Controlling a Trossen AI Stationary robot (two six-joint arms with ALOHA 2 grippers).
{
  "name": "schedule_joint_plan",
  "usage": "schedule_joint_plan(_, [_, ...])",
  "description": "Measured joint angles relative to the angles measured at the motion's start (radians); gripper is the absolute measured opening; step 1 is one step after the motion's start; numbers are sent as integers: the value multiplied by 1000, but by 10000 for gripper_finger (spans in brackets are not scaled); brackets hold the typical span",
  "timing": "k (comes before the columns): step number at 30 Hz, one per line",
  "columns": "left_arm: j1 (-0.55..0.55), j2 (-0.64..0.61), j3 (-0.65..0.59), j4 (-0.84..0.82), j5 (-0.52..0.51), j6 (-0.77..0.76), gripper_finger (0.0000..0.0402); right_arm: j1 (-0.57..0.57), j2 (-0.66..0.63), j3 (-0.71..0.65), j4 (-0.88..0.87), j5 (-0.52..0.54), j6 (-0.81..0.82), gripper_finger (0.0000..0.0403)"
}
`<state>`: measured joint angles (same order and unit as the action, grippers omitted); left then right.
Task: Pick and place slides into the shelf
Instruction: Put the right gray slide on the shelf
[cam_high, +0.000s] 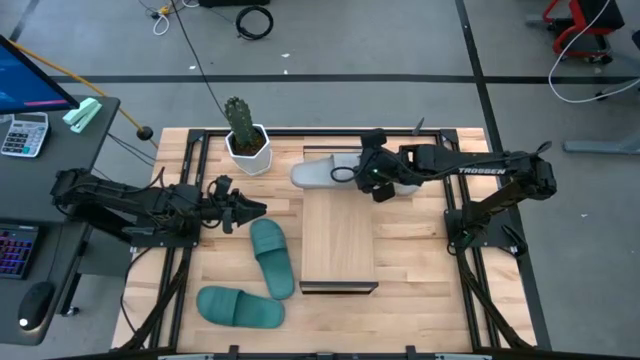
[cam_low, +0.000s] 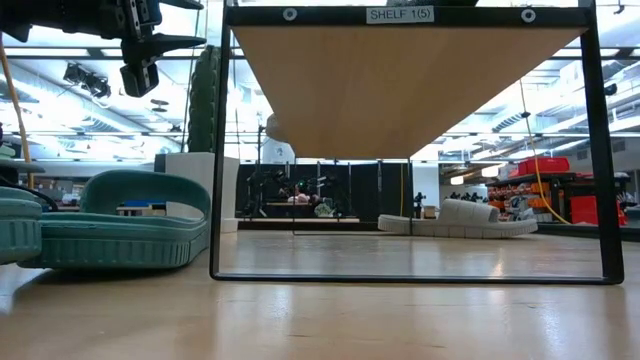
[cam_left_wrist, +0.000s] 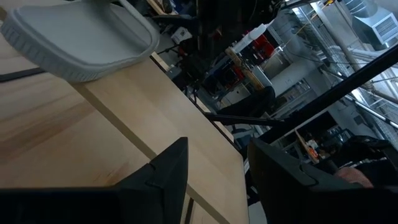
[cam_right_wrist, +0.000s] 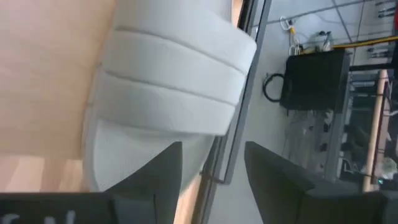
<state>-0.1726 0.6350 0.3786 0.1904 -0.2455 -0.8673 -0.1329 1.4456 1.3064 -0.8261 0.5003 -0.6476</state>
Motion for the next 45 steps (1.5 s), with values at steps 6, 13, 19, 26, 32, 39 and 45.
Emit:
schedule_joint_plan(6, [0,0,0,-10,0,-1,172,4,-20,8,-49,24,19,164])
schedule_joint_plan(13, [0,0,0,-10,0,-1,172,43,-48,33,-72,-112,77,160])
schedule_joint_plan(19, [0,0,0,-12,0,-1,172,70,-47,99,-65,-402,212,160])
schedule_joint_plan(26, [0,0,0,-12,0,14,172,70,-31,55,-53,-511,288,160])
schedule_joint_plan(32, [0,0,0,-14,0,14,172,70,-1,10,35,-527,289,160])
schedule_joint_plan(39, [0,0,0,-16,0,14,172,70,79,10,106,-529,290,160])
schedule_joint_plan(45, [0,0,0,-17,0,10,172,71,146,10,112,-519,289,160])
